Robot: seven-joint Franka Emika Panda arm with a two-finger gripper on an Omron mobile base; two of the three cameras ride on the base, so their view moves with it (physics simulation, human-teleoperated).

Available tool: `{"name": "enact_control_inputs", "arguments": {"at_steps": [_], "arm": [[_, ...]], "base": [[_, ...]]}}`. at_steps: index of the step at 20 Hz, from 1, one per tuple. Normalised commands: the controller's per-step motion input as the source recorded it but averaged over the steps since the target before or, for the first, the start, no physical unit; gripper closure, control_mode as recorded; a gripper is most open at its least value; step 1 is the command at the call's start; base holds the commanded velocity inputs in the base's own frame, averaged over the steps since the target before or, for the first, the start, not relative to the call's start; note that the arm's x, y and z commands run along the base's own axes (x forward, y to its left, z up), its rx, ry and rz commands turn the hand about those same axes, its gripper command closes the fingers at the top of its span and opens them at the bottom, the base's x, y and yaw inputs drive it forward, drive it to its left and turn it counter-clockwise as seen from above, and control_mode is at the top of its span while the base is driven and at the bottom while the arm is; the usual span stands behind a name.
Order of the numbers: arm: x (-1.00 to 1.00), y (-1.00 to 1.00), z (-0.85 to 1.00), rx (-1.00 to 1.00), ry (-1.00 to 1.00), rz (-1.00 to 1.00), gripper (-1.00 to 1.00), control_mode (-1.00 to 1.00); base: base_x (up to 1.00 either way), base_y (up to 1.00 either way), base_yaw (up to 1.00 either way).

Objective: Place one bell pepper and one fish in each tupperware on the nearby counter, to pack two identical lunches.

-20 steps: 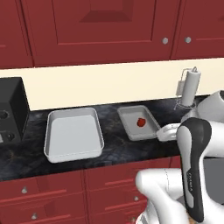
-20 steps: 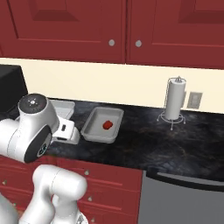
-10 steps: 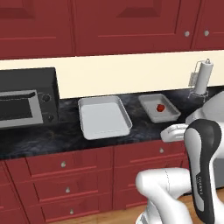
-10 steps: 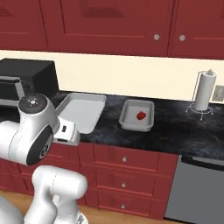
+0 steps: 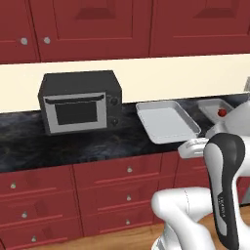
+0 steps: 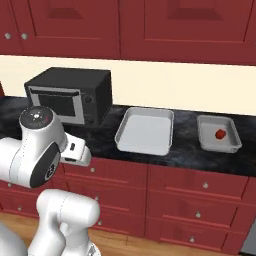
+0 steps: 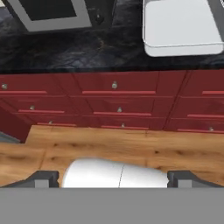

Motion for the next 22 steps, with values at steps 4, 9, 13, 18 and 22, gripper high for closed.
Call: {"name": "enact_control_inputs", "arguments": {"at_steps": [4, 9, 13, 18, 22], "arm": [[0.00, 0.00, 0.00, 0.00, 0.00, 0.00, -1.00, 1.00], [0.00, 0.00, 0.00, 0.00, 0.00, 0.00, -1.00, 1.00], [0.00, 0.00, 0.00, 0.00, 0.00, 0.00, -1.00, 1.00], [0.00, 0.00, 0.00, 0.00, 0.00, 0.00, -1.00, 1.00], [0.00, 0.00, 0.00, 0.00, 0.00, 0.00, -1.00, 1.00]], "base": [[-0.40, 1.00, -0.02], [-0.07, 1.00, -0.05], [-0.09, 1.00, -0.05], [-0.06, 1.00, -0.06], [-0.10, 1.00, -0.06]]}}
